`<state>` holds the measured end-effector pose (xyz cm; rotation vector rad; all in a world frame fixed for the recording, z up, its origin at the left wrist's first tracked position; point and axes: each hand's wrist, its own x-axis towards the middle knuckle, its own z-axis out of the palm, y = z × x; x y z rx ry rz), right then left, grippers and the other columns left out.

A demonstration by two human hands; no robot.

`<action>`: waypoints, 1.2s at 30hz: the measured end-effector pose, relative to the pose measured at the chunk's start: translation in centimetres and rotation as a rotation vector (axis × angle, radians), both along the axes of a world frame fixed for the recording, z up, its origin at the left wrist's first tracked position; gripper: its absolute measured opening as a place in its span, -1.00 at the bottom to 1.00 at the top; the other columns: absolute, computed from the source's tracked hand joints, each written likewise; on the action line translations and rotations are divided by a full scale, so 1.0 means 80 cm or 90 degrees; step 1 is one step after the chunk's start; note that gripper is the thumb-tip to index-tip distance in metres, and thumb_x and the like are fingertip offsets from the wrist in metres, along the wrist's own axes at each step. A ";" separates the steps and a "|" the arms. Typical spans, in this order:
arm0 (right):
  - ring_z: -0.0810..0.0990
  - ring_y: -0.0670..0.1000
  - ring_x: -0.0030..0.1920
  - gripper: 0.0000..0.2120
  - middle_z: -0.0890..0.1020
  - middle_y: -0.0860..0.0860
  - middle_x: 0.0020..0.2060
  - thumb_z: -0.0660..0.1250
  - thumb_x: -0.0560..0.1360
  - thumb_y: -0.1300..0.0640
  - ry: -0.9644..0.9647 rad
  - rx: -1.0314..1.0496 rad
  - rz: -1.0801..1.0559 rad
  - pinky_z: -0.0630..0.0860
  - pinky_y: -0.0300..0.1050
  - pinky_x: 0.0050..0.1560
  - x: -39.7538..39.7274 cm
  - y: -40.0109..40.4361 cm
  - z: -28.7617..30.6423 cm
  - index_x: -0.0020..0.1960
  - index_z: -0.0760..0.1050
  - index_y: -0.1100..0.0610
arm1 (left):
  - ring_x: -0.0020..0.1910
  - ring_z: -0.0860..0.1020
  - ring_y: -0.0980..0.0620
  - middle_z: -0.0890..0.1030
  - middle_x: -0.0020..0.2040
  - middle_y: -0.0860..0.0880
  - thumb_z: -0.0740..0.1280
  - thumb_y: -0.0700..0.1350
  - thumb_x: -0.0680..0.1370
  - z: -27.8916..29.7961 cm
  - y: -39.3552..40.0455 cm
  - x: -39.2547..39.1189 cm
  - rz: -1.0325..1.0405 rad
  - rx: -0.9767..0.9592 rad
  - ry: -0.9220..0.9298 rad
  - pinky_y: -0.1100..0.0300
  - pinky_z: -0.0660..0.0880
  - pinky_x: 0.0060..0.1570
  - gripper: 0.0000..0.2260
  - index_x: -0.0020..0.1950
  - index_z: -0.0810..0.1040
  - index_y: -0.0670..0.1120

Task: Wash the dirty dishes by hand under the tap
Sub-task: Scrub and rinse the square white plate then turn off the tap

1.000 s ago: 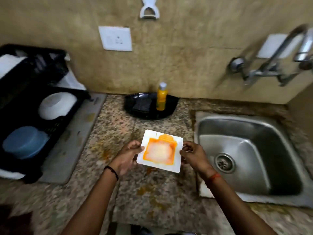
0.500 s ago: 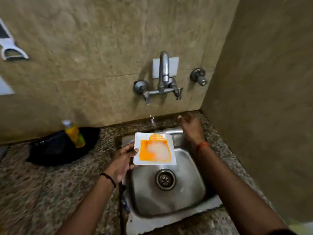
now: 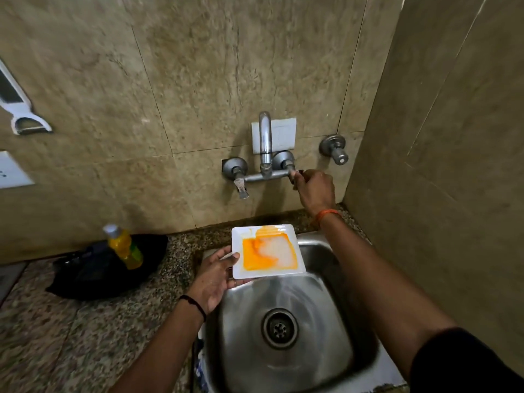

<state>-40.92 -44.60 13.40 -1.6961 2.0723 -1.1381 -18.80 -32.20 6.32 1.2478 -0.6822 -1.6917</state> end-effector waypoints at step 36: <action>0.18 0.13 0.54 -0.21 0.26 0.16 0.51 -0.06 0.53 -0.41 0.394 0.112 0.421 0.04 0.10 0.54 0.039 0.183 -0.112 0.53 0.20 0.13 | -0.21 0.70 -0.06 0.72 -0.10 -0.08 0.22 -0.23 0.60 -0.044 -0.022 -0.034 0.058 0.016 0.061 0.05 0.62 -0.33 -0.82 0.11 0.58 -0.10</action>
